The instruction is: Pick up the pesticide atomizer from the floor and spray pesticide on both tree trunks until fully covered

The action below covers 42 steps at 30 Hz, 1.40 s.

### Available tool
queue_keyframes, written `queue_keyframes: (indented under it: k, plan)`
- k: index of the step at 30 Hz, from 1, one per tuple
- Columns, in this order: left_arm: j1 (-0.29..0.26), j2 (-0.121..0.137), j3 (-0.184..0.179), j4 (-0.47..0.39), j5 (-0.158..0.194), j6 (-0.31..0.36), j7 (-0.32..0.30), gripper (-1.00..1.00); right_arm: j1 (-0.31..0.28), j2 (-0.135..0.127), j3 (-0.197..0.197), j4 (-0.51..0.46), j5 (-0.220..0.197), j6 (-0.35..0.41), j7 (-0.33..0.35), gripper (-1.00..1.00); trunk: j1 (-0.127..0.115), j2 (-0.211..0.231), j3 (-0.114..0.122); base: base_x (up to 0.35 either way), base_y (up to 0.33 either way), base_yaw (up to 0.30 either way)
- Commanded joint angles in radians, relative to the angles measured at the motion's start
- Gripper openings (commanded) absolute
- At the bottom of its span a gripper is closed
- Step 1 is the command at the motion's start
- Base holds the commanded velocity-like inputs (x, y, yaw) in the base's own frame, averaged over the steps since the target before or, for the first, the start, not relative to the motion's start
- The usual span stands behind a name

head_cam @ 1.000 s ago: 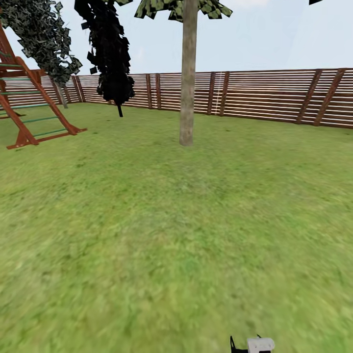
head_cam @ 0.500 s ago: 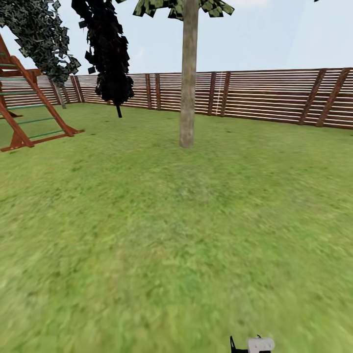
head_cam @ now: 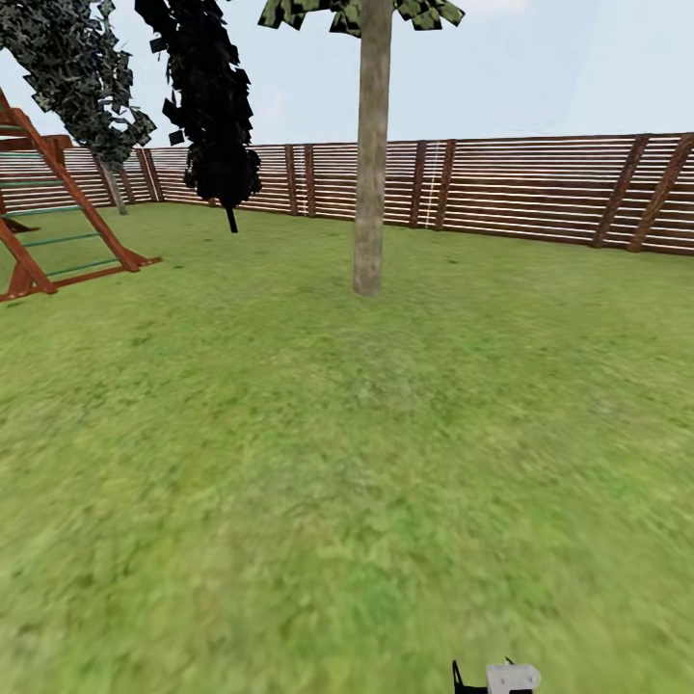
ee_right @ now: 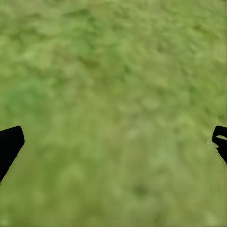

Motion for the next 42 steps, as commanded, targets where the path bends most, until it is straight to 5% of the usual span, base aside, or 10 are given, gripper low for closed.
queue_keyframes:
  k: [1, 42]
  plan:
    - [-0.001, 0.0, 0.008, 0.001, -0.01, -0.004, 0.002, -1.0, -0.001, 0.0, 0.007, 0.001, 0.004, -0.001, -0.01, 1.0, 0.0, 0.0, -0.001, 0.339, 0.0, 0.0]
    - [-0.001, 0.0, 0.008, 0.001, -0.01, -0.004, 0.002, -1.0, -0.001, 0.0, 0.007, 0.001, 0.004, -0.001, -0.01, 1.0, 0.0, 0.0, -0.001, 0.339, 0.0, 0.0]
